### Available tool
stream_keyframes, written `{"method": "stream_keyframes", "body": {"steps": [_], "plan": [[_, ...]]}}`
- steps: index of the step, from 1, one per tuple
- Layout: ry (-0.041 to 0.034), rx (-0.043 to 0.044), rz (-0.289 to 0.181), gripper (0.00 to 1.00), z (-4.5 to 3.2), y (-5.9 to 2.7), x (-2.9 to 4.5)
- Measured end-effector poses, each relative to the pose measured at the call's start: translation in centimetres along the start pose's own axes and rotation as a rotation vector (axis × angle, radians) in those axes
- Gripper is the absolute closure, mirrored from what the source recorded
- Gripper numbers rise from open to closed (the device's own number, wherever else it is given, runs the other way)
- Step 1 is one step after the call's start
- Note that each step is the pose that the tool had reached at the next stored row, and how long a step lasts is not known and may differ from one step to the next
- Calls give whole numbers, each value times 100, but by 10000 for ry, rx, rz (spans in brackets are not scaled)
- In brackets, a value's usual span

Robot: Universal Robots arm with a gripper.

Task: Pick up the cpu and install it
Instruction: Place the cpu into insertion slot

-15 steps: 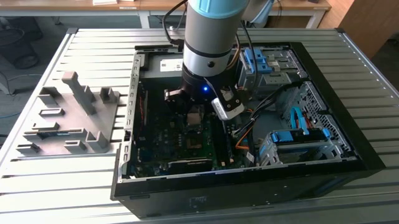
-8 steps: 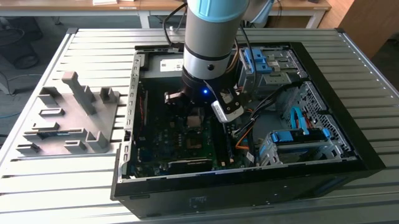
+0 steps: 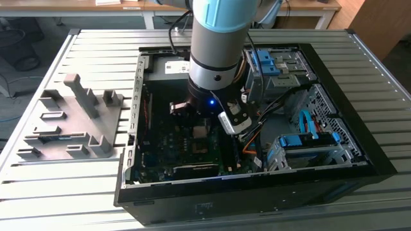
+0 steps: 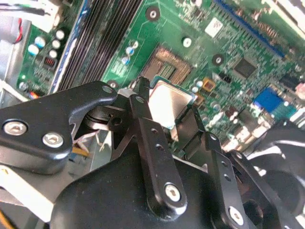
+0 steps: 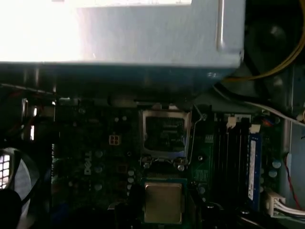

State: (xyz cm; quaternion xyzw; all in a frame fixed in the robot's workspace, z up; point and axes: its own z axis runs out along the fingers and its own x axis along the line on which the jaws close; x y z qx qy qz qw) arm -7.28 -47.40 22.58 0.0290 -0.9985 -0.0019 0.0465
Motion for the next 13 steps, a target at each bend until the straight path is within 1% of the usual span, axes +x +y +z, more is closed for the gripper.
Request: {"method": "stream_keyframes", "body": {"steps": [5, 13], "plan": [[0, -2, 11, 53, 85, -32, -6], [-11, 14, 286, 53, 162, -61, -11]]}}
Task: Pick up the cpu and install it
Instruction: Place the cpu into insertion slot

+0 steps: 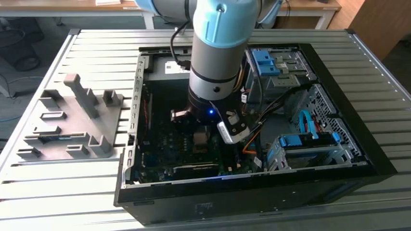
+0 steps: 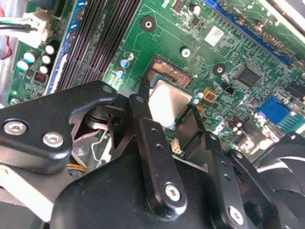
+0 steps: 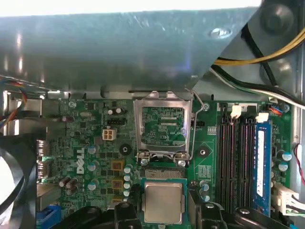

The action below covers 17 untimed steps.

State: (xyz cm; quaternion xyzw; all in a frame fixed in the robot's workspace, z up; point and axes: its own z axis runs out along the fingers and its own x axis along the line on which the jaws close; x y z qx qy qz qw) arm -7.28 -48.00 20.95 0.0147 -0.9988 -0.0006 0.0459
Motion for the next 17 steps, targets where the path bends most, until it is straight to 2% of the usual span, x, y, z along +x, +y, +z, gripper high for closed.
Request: {"method": "stream_keyframes", "body": {"steps": [7, 17], "plan": [[0, -2, 165, 53, 94, -19, -8], [0, 14, 236, 53, 175, -25, -14]]}}
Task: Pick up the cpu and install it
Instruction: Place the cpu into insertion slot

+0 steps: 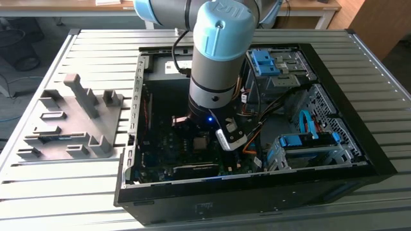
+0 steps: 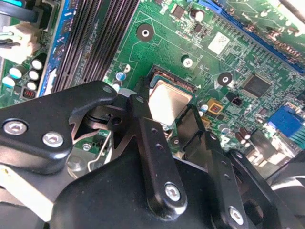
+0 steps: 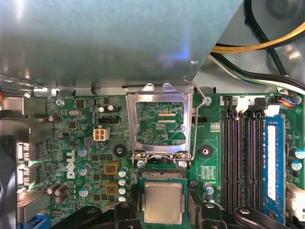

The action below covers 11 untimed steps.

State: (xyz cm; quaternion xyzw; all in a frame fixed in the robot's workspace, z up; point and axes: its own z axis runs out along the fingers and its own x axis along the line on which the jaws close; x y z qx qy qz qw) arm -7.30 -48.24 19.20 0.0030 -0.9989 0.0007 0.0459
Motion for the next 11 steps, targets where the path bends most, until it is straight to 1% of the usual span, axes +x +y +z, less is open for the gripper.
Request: {"method": "stream_keyframes", "body": {"steps": [5, 11], "plan": [[-1, 3, 2, 53, 23, -6, 0], [0, 4, 3, 53, 30, -8, 3]]}}
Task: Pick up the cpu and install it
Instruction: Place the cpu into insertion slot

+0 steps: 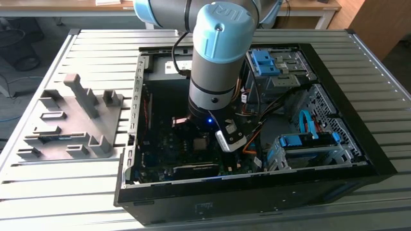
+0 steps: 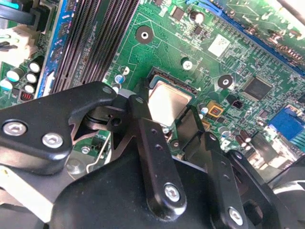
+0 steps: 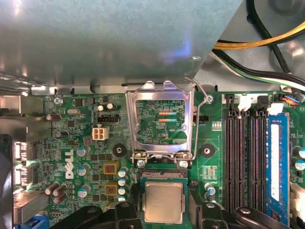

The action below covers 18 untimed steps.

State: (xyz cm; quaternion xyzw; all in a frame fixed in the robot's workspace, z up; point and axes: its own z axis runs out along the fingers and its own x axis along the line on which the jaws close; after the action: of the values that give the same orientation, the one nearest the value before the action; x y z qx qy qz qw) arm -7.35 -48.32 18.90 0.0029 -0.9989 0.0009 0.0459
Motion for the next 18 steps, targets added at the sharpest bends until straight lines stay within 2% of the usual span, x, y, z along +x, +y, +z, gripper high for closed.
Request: {"method": "stream_keyframes", "body": {"steps": [4, 5, 13, 18], "plan": [[-1, -4, 0, 52, 3, 1, 0], [-2, -3, 0, 46, 3, 1, 0], [0, 7, 1, 46, -4, 0, -3], [-2, 6, 1, 46, -144, 1, 9]]}}
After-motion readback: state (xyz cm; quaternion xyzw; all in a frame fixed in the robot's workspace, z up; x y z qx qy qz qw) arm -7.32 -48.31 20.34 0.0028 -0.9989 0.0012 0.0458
